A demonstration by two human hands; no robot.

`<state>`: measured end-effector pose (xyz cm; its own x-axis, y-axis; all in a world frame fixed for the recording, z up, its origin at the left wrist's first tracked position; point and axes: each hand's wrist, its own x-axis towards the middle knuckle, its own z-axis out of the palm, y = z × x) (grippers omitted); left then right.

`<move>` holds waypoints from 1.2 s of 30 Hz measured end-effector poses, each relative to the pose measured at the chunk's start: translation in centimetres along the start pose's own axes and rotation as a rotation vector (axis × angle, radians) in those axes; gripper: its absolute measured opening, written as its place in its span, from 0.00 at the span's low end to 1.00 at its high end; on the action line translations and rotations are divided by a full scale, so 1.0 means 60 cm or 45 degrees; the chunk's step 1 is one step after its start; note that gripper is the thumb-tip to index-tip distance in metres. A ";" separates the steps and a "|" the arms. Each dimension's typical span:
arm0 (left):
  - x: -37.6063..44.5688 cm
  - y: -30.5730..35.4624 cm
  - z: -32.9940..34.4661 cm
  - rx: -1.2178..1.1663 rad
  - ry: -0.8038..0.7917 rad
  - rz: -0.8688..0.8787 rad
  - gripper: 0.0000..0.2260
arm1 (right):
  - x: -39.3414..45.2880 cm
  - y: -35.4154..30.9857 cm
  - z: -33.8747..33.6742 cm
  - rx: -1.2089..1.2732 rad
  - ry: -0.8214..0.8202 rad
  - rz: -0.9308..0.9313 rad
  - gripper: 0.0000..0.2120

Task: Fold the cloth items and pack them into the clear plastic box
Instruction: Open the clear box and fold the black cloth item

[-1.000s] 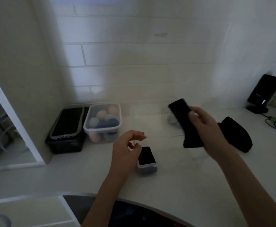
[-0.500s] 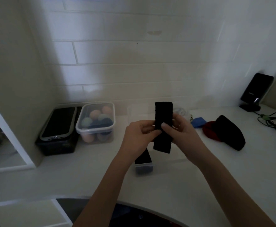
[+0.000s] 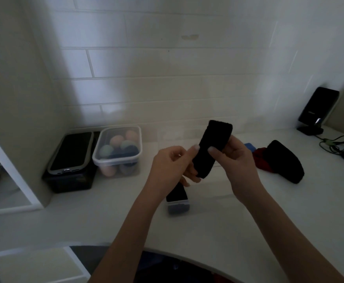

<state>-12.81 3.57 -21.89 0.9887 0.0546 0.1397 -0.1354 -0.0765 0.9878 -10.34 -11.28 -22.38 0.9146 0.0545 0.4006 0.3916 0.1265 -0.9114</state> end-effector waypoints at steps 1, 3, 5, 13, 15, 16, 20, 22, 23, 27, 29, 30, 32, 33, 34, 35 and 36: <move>0.001 0.005 0.003 -0.057 -0.034 -0.086 0.19 | -0.001 -0.001 -0.001 -0.002 -0.022 -0.017 0.16; 0.007 0.010 0.006 -0.199 -0.049 -0.238 0.21 | -0.003 -0.002 -0.001 -0.067 -0.084 -0.056 0.15; 0.015 0.008 0.005 -0.387 -0.028 -0.320 0.17 | -0.008 -0.003 0.001 -0.210 -0.162 -0.118 0.11; 0.022 -0.011 -0.015 -0.600 -0.048 -0.285 0.19 | -0.028 -0.016 0.005 -0.625 -0.527 -0.417 0.11; 0.021 -0.012 -0.016 -0.608 -0.056 -0.314 0.13 | -0.031 -0.015 0.006 -0.674 -0.573 -0.388 0.11; 0.021 -0.014 -0.015 -0.611 -0.032 -0.322 0.12 | -0.032 -0.013 0.007 -0.697 -0.583 -0.364 0.11; 0.021 -0.020 -0.007 -0.632 0.113 -0.265 0.12 | -0.031 -0.012 0.007 -0.556 -0.556 -0.171 0.08; 0.021 -0.023 -0.002 -0.614 0.118 -0.184 0.13 | -0.026 -0.014 0.005 -0.362 -0.479 -0.046 0.07; 0.021 -0.025 0.000 -0.588 0.124 -0.144 0.13 | -0.023 -0.014 0.005 -0.303 -0.414 0.000 0.07; 0.016 -0.031 0.005 -0.485 0.115 -0.013 0.11 | -0.014 0.002 0.001 -0.429 -0.295 0.106 0.17; 0.012 -0.033 0.008 -0.385 0.099 0.059 0.12 | -0.015 0.003 0.003 -0.479 -0.297 0.105 0.18; 0.011 -0.034 0.009 -0.327 0.099 0.089 0.13 | -0.015 0.002 0.005 -0.478 -0.287 0.095 0.14; 0.010 -0.034 0.012 -0.252 0.093 0.128 0.16 | -0.016 -0.001 0.008 -0.428 -0.255 0.097 0.08; 0.009 -0.033 0.013 -0.239 0.078 0.136 0.17 | -0.016 -0.002 0.009 -0.404 -0.244 0.097 0.08; 0.008 -0.032 0.013 -0.238 0.060 0.138 0.17 | -0.017 -0.002 0.007 -0.386 -0.226 0.097 0.08; 0.007 -0.030 0.013 -0.237 0.045 0.138 0.18 | -0.016 -0.001 0.006 -0.366 -0.201 0.094 0.08; 0.006 -0.029 0.013 -0.236 0.032 0.139 0.18 | -0.016 -0.001 0.006 -0.345 -0.170 0.093 0.08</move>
<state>-12.14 2.95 -23.60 0.9659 0.0810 0.2459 -0.2534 0.1008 0.9621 -11.27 -10.97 -22.69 0.9273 0.1853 0.3254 0.3540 -0.1503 -0.9231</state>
